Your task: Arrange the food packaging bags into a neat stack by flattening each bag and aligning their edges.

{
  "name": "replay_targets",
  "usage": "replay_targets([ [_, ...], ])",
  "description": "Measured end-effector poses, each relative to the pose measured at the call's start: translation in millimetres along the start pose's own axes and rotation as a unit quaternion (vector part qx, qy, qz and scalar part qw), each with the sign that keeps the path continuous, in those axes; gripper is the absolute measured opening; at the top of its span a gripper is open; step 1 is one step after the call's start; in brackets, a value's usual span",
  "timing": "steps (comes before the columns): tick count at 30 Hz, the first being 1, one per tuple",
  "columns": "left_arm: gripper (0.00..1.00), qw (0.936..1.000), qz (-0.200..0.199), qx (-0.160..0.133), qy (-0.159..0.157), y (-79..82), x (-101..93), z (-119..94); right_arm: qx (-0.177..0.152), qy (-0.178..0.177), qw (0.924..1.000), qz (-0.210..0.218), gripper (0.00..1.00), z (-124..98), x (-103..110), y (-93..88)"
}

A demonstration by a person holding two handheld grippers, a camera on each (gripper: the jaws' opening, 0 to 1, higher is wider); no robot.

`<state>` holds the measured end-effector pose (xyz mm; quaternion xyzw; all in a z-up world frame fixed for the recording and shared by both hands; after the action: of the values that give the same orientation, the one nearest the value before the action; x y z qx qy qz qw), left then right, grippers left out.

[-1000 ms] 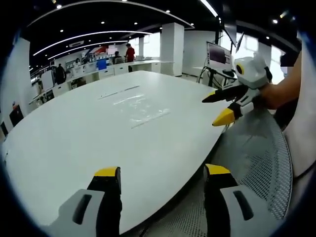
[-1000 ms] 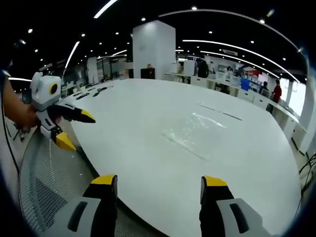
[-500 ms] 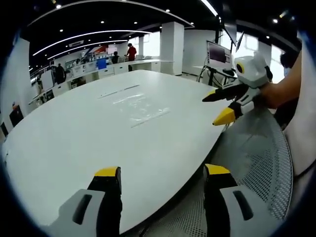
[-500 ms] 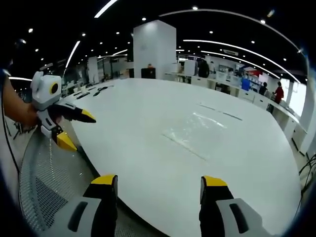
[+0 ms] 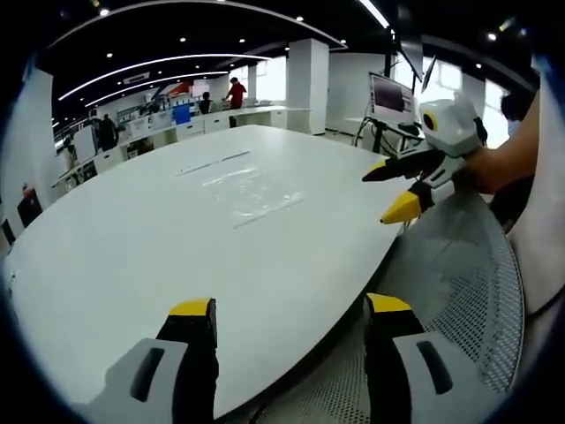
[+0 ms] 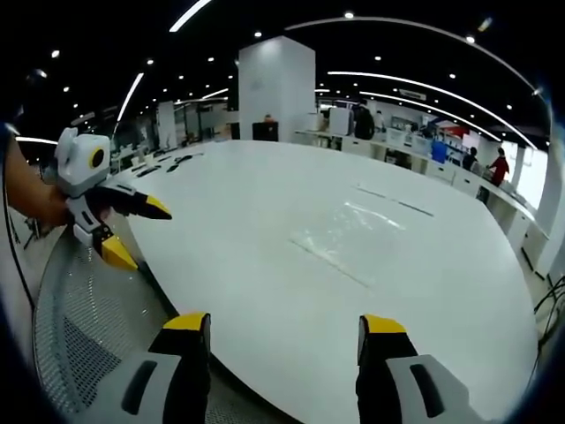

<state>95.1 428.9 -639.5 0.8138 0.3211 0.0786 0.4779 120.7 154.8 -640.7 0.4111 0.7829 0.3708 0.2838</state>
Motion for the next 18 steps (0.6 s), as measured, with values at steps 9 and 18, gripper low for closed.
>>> replay_targets([
  [9, 0.66, 1.0, 0.0, -0.001, 0.001, 1.1, -0.6, -0.2, -0.001, 0.001, 1.0, 0.001, 0.67, 0.1, -0.6, -0.3],
  [18, 0.66, 1.0, 0.001, -0.002, 0.003, 1.4, -0.4, -0.1, -0.001, 0.003, 0.9999, 0.014, 0.67, 0.3, -3.0, 1.4],
])
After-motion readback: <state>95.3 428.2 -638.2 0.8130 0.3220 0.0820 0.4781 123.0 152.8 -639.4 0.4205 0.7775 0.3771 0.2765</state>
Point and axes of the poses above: the point that each gripper's makers call its tool centre point, and the gripper's own axes: z roughly forward along the fingers, x roughly to its left, y roughly out of its top, the point moved 9 cm from there along -z, roughly backward along the fingers, and after that the axes turned 14 degrees about -y, right-handed, at the moved point
